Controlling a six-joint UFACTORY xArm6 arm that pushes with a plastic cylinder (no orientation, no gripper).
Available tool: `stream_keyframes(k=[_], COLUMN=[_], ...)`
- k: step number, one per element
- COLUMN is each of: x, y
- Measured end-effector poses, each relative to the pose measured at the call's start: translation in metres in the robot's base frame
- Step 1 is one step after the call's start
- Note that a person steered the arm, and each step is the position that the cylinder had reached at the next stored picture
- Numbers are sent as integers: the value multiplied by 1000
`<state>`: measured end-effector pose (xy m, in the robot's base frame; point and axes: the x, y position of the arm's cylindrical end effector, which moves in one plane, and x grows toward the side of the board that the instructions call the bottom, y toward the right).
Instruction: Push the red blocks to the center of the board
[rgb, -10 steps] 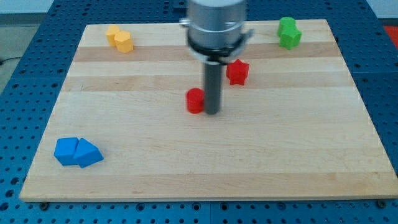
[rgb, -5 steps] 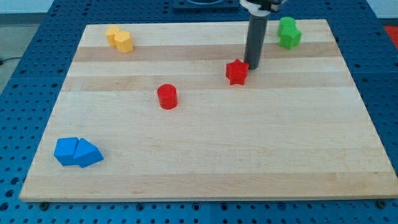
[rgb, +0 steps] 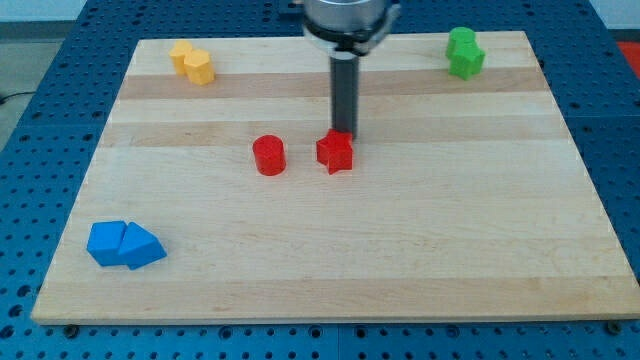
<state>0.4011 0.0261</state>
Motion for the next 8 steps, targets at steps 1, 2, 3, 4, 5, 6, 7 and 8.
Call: stream_keyframes(k=[1, 2, 3, 4, 5, 6, 7, 8], x=[23, 43, 48, 39, 31, 31, 13, -24], y=[18, 35, 9, -25, -44, -22, 67, 151])
